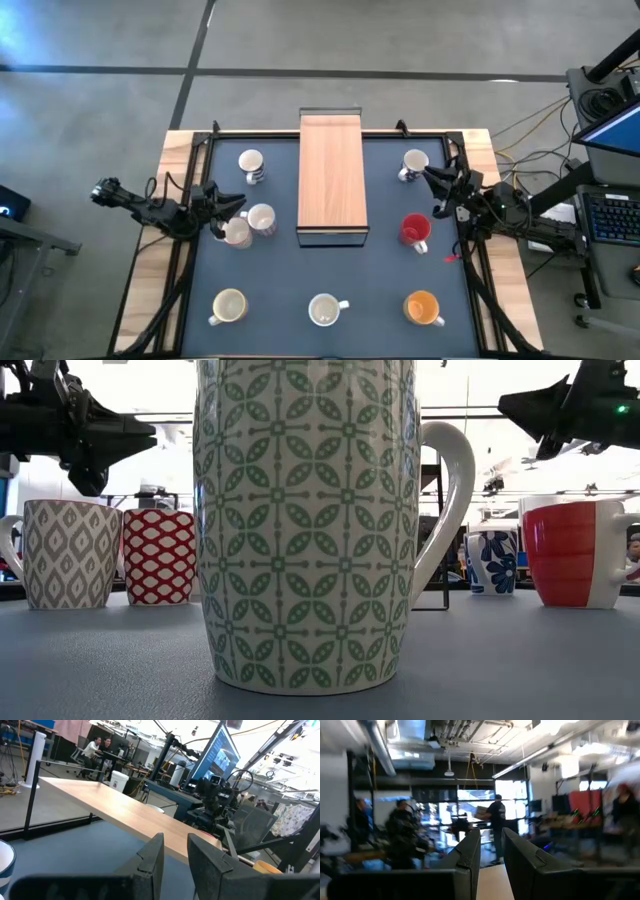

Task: Place coffee mugs
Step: Put the right blue patterned mug on the shelf

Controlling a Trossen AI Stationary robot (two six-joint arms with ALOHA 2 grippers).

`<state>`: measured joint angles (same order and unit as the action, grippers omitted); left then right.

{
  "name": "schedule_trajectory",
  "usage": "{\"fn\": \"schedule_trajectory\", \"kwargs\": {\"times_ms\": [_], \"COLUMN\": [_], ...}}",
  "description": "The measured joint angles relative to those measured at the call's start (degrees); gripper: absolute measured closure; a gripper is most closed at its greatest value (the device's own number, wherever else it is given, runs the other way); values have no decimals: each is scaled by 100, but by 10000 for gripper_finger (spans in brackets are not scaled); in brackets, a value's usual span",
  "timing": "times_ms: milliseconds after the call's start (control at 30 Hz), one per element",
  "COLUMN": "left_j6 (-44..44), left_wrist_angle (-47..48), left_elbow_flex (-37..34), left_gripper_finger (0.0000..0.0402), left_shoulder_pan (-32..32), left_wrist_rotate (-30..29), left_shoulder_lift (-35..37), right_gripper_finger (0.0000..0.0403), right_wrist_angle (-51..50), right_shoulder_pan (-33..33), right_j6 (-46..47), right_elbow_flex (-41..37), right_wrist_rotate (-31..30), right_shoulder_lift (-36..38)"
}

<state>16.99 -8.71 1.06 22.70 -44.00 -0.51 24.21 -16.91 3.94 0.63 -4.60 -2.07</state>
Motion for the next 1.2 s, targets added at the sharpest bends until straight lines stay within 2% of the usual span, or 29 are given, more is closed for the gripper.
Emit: {"fn": "schedule_trajectory", "kwargs": {"times_ms": [300,400,567,800,1033,1200], "left_j6": [0,0,0,0,0,0], "left_wrist_angle": [0,0,2,0,0,1], "left_elbow_flex": [0,0,-1,0,0,0], "left_gripper_finger": [333,333,333,333,333,333], "left_shoulder_pan": [1,0,0,2,2,1], "left_wrist_rotate": [0,0,0,-1,1,0], "left_shoulder_lift": [0,0,0,1,0,0], "right_gripper_finger": [335,335,335,335,334,315], "right_wrist_angle": [51,50,53,20,8,-346], "right_shoulder_pan": [0,0,0,0,0,0], "right_j6": [2210,2679,2791,3621,3614,3590], "right_elbow_flex": [0,1,1,1,1,230], "right_wrist_rotate": [1,2,-14,48,50,48], "right_shoulder_lift": [7,7,7,-4,-116,-360]}}
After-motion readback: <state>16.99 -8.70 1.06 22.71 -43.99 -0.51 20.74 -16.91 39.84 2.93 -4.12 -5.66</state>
